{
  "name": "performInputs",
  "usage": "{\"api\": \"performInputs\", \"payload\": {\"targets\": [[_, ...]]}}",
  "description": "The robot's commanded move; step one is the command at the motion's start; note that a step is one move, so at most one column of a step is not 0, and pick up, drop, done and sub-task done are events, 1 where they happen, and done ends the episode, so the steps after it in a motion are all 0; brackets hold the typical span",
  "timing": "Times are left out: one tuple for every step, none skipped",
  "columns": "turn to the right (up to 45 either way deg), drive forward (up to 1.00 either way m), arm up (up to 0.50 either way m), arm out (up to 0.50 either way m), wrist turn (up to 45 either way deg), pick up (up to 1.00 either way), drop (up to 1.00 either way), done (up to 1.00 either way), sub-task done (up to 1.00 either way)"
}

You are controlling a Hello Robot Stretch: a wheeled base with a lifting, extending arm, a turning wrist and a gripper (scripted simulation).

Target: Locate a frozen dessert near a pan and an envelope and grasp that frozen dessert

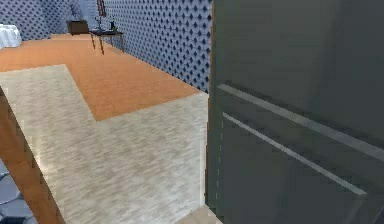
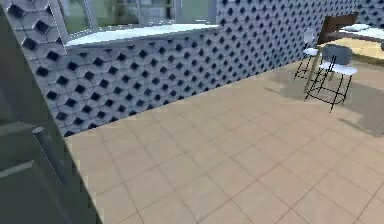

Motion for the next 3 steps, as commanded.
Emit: {"api": "performInputs", "payload": {"targets": [[-6.0, 0.0, 0.0, 0.0, 0.0, 0.0, 0.0, 0.0, 0.0], [0.0, 0.55, 0.0, 0.0, 0.0, 0.0, 0.0, 0.0, 0.0], [-27.0, 0.0, 0.0, 0.0, 0.0, 0.0, 0.0, 0.0, 0.0]]}}
